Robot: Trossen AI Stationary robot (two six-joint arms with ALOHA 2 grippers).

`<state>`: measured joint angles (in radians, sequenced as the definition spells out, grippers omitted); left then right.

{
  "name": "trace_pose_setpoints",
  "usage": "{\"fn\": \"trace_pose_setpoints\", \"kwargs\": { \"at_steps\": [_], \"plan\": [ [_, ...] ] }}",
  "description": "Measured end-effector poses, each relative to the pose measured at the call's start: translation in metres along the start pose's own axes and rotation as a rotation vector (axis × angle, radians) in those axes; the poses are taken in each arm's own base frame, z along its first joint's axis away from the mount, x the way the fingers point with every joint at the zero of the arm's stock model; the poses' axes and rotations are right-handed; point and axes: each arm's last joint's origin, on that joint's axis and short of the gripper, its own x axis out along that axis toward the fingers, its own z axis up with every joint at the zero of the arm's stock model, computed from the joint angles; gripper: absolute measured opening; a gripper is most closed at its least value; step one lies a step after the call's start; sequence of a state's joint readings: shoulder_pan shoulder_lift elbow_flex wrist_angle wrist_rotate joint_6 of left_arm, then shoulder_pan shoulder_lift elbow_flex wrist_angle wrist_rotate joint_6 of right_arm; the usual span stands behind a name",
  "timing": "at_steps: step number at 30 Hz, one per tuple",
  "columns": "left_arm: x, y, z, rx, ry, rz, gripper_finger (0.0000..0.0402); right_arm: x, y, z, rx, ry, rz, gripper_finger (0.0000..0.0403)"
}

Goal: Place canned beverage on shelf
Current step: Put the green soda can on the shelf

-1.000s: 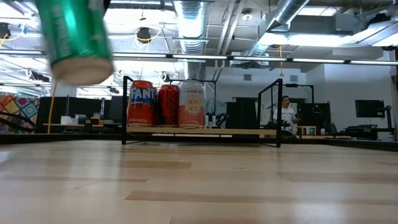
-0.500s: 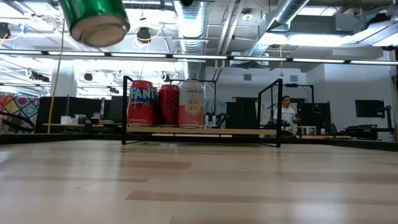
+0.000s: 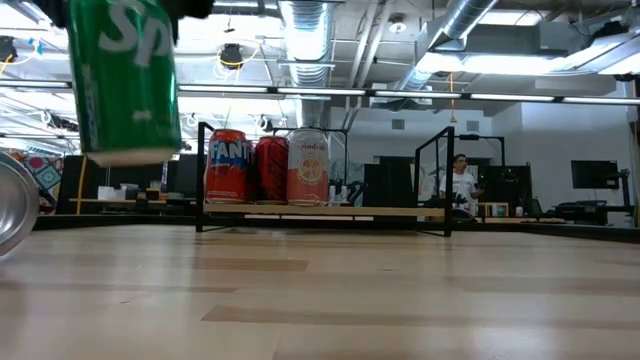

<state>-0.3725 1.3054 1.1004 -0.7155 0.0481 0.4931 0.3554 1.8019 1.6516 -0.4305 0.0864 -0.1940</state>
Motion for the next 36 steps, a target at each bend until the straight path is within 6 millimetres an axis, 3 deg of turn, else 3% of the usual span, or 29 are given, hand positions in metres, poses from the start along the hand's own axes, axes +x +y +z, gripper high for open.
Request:
{"fn": "trace_pose_setpoints", "kwargs": {
  "at_steps": [3,6,10,15,19,22,36],
  "plan": [
    [0.007,0.006,-0.001,-0.022,0.006,0.007,0.0292,0.0,0.005,0.0,-0.017,0.012,-0.013,0.026],
    [0.002,0.01,0.005,-0.01,-0.015,0.022,0.0292,0.0,0.004,-0.003,0.053,0.034,-0.003,0.026],
    [-0.022,0.013,0.026,0.069,-0.111,0.034,0.0292,0.003,-0.006,-0.009,0.156,0.026,0.069,0.026],
    [-0.047,0.002,0.052,0.219,-0.181,0.042,0.0293,0.009,-0.024,-0.013,0.264,-0.132,0.198,0.026],
    [-0.049,-0.014,0.061,0.349,-0.165,0.077,0.0293,0.015,-0.031,-0.024,0.31,-0.135,0.183,0.026],
    [-0.049,-0.02,0.064,0.441,-0.121,0.151,0.0293,0.015,-0.036,-0.021,0.306,-0.196,0.174,0.026],
    [-0.044,-0.018,0.065,0.504,-0.073,0.2,0.0293,0.014,-0.035,-0.017,0.196,-0.252,0.218,0.0266]
  ]
}}
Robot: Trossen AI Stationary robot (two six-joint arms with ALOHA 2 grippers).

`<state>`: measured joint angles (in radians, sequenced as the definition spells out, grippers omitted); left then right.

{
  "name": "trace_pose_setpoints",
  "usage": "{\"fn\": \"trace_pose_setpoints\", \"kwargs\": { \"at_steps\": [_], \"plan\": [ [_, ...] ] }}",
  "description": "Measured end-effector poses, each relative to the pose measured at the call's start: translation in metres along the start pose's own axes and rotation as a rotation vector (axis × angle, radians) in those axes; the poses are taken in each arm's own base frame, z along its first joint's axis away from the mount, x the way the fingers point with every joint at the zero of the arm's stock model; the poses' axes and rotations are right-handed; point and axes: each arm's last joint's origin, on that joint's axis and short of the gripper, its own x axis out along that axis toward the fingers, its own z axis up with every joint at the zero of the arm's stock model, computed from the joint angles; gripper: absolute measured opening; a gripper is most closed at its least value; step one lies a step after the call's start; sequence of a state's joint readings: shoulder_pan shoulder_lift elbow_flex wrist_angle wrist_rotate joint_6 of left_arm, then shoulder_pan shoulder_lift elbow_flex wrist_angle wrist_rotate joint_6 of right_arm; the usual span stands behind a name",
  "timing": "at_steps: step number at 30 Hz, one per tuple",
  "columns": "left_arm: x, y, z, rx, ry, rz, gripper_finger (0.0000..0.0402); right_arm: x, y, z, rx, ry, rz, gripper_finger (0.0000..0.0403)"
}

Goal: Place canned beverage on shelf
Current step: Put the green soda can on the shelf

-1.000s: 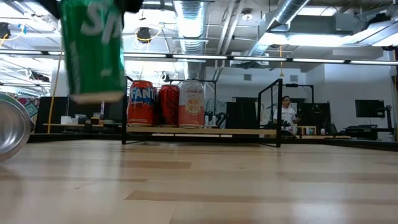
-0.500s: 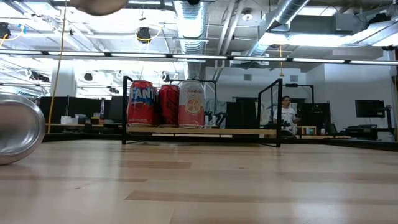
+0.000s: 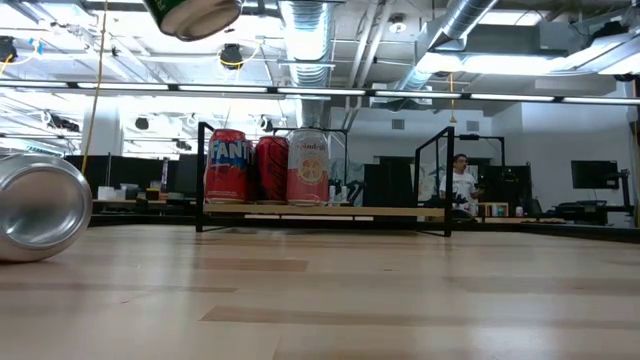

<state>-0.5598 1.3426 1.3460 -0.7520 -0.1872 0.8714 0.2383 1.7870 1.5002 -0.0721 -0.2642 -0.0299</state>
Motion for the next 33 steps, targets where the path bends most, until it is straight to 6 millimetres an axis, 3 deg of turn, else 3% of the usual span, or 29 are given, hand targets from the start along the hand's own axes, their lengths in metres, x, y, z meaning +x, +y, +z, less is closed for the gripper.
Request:
{"fn": "trace_pose_setpoints", "kwargs": {
  "at_steps": [9,13,33],
  "plan": [
    [0.001,0.004,-0.005,0.009,0.014,0.01,0.0293,0.01,-0.012,-0.001,0.045,-0.066,-0.024,0.0341],
    [0.002,0.006,-0.006,0.022,0.012,0.012,0.0293,0.021,-0.012,-0.014,0.052,-0.018,-0.018,0.0367],
    [0.023,0.013,-0.007,0.094,0.008,0.019,0.0293,0.035,-0.011,-0.027,0.101,0.052,0.037,0.0368]
  ]
}}
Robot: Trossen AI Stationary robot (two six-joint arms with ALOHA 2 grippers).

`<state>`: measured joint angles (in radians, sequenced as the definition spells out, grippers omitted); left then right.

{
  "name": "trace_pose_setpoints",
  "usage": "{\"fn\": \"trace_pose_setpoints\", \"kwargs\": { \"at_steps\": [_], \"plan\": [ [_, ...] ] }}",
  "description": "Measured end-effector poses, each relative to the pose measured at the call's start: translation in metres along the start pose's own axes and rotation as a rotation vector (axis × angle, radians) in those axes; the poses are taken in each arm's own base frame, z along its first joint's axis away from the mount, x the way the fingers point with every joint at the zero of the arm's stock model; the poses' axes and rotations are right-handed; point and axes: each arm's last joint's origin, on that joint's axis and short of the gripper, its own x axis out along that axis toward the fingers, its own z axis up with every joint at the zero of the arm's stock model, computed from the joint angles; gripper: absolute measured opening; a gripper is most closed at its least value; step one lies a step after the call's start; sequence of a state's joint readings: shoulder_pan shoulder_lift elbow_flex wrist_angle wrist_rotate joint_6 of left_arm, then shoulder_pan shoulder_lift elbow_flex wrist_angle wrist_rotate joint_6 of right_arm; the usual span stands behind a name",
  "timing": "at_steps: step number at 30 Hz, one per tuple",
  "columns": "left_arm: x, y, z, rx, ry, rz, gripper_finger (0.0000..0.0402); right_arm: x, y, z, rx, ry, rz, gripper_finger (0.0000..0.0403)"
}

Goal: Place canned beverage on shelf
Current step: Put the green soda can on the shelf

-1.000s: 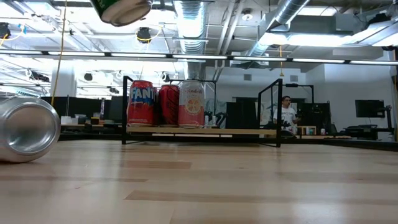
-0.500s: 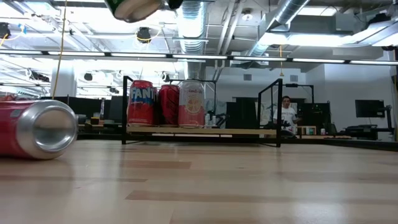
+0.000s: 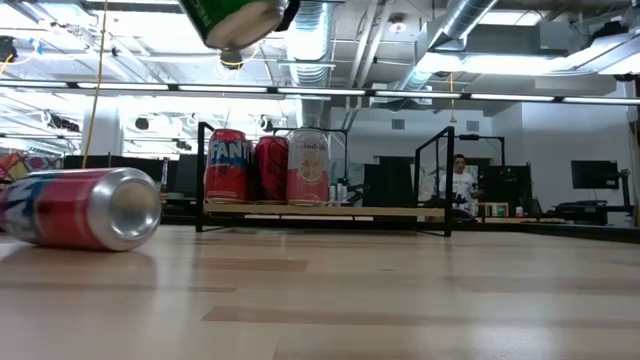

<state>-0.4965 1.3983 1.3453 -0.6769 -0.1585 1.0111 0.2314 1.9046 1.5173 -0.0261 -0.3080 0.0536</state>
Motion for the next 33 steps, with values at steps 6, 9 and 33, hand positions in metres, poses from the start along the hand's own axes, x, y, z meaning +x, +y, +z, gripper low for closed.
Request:
{"fn": "trace_pose_setpoints", "kwargs": {
  "at_steps": [6,9,33],
  "plan": [
    [0.0,0.002,0.001,0.021,0.0,0.022,0.0293,0.005,-0.002,-0.005,0.031,0.019,-0.002,0.0364],
    [0.0,0.003,0.001,0.019,-0.003,0.037,0.0293,0.005,-0.001,-0.006,0.032,0.024,-0.021,0.0363],
    [-0.044,-0.005,0.014,-0.237,0.188,0.333,0.0321,0.001,-0.014,-0.001,-0.023,-0.021,-0.195,0.0278]
  ]
}}
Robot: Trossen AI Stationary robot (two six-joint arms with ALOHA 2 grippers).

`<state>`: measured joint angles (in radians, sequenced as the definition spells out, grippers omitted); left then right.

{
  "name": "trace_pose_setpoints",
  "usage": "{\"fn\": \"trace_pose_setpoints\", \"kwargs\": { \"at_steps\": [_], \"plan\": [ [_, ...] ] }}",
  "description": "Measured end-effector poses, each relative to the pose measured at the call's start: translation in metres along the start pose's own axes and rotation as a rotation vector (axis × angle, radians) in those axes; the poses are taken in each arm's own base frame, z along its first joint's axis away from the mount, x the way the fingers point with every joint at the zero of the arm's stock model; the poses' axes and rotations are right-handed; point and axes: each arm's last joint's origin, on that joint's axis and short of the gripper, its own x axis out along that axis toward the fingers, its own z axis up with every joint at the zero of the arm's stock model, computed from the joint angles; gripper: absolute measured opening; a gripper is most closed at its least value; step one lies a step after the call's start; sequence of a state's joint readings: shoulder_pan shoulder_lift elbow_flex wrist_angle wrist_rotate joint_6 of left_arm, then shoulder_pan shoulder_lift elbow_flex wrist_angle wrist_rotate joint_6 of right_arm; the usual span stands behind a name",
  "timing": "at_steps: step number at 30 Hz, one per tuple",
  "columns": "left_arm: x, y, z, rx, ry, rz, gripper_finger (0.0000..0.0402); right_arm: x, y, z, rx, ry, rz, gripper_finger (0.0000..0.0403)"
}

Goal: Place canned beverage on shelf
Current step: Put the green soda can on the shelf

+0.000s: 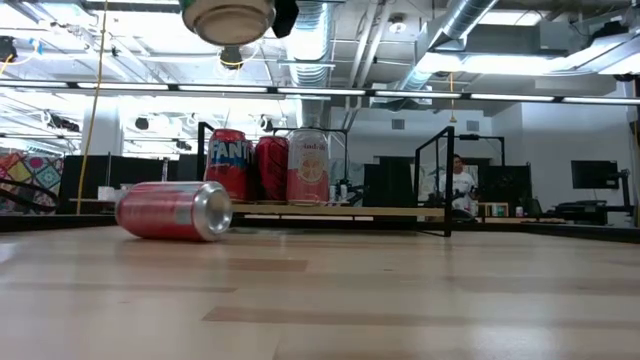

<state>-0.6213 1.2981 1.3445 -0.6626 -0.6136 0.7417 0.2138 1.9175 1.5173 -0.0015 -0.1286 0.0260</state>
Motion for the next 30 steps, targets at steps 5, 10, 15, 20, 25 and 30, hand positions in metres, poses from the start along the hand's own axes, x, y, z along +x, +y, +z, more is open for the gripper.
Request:
{"fn": "trace_pose_setpoints", "kwargs": {
  "at_steps": [5,10,15,20,25,30],
  "plan": [
    [-0.032,0.011,-0.006,-0.181,-0.051,0.075,0.0322,0.001,-0.013,-0.001,0.011,-0.013,-0.068,0.0277],
    [-0.054,0.018,-0.023,-0.345,0.043,0.207,0.0322,-0.012,-0.025,0.002,0.024,0.026,-0.247,0.0277],
    [-0.078,0.022,-0.038,-0.525,0.011,0.212,0.0322,-0.037,-0.03,0.018,-0.044,0.021,-0.305,0.0277],
    [-0.096,0.022,-0.046,-0.626,-0.043,0.195,0.0323,-0.08,-0.04,0.026,-0.071,-0.05,-0.409,0.0277],
    [-0.104,0.019,-0.046,-0.649,-0.077,0.164,0.0323,-0.137,-0.057,-0.004,0.013,-0.145,-0.572,0.0277],
    [-0.103,0.016,-0.044,-0.64,-0.079,0.155,0.0323,-0.156,-0.076,-0.049,0.132,-0.211,-0.68,0.0277]
  ]
}}
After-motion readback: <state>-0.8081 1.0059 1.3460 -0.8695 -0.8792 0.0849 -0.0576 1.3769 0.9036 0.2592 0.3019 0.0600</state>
